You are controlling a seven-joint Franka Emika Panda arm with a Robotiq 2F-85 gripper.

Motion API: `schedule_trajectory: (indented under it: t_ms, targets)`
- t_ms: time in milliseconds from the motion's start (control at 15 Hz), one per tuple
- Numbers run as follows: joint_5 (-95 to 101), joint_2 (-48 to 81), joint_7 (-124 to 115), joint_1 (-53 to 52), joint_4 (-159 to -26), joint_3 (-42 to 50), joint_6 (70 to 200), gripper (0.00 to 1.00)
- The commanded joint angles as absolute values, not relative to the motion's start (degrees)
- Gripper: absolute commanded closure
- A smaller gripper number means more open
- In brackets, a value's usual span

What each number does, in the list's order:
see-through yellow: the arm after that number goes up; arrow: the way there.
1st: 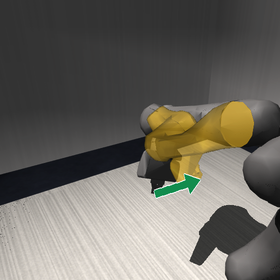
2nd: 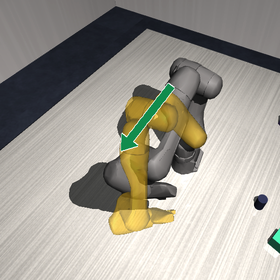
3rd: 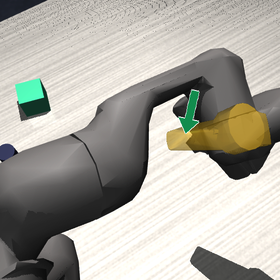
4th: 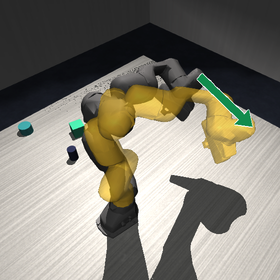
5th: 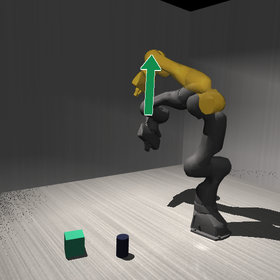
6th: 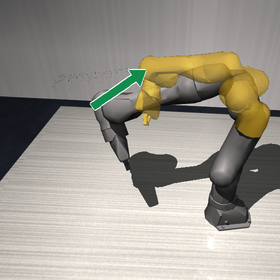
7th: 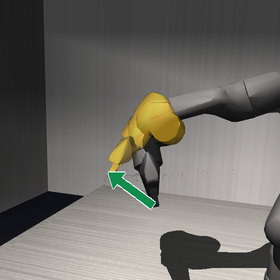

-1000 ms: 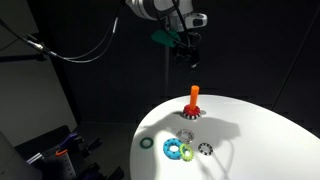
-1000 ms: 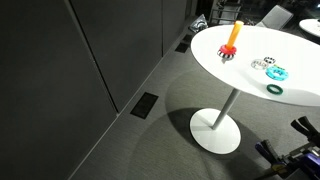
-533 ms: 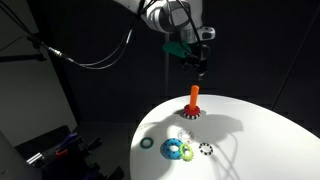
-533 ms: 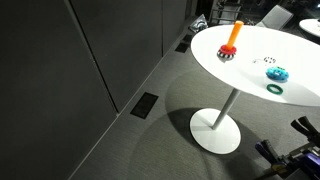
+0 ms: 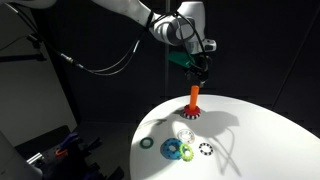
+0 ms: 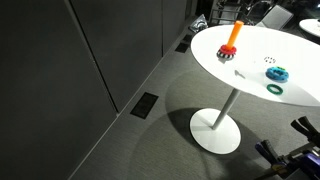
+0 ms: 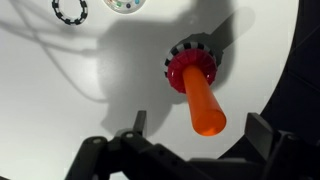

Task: Move the ring stacking stand to the right, pick up the blue ring and stack it on the ring stacking stand

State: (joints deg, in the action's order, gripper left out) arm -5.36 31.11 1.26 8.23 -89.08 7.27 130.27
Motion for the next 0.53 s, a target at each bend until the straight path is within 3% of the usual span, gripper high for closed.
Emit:
schedule_trajectory:
  t_ms: [0,467]
  targets:
    - [-5.3,34.9,0.6,9.3,-84.1,6.2,128.7,0.0]
    - [-4.8,39.5,0.4,9.0,-80.7,5.9,129.0,0.0]
